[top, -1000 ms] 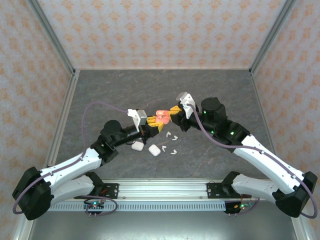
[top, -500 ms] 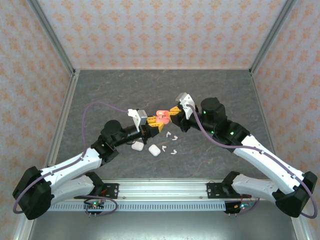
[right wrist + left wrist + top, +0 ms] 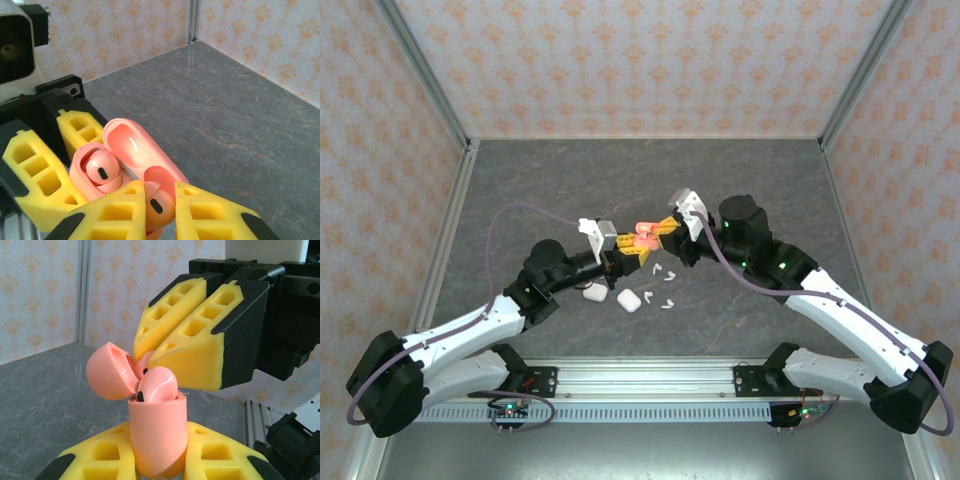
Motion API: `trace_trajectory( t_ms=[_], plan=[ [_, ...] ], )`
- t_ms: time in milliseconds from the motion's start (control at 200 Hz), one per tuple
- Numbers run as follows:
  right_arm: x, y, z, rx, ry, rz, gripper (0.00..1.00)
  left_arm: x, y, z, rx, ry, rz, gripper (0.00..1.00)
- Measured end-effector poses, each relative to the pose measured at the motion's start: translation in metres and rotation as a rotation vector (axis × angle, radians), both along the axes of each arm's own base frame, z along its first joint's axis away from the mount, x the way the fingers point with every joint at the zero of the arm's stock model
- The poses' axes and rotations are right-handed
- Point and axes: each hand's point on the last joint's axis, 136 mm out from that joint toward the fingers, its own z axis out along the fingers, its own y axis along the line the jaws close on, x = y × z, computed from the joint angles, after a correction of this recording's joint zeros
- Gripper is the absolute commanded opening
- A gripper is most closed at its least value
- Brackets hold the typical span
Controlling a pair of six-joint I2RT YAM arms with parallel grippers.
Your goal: Insert wireless bluetooth earbuds into charging case
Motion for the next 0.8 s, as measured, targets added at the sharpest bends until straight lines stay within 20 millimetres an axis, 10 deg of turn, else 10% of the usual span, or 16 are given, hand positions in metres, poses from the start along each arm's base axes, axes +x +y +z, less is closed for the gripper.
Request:
trace_trajectory(
  t_ms=[796],
  plan=[
    [-0.003,-0.007,0.023,0.086,0.104,-0.016,0.6,-0.001,0.0,0.007,-0.02,-0.025,-0.006,0.0]
  ],
)
